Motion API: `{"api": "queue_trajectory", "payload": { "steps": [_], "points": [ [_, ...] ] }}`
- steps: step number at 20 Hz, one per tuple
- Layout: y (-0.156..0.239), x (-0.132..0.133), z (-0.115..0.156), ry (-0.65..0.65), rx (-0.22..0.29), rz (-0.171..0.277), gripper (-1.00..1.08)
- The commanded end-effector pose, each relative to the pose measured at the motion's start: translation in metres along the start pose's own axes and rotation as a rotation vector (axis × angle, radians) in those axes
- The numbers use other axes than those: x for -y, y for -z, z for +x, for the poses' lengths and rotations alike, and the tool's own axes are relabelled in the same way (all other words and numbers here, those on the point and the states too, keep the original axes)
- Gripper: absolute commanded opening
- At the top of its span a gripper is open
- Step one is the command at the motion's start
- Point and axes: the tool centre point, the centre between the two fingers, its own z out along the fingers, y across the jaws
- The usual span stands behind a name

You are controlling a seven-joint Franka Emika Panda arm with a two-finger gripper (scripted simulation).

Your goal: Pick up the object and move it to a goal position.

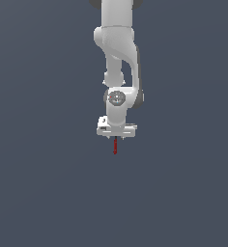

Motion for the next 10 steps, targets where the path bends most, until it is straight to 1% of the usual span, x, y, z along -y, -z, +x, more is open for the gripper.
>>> {"api": "queue_trajectory", "payload": {
  "steps": [1,10],
  "points": [
    [-0.0034,0.0004,0.0003,0.001,0.001,0.0,-1.0],
    [0.0013,-0.0021,0.0016,-0.001,0.0,0.0,-1.0]
  ]
}}
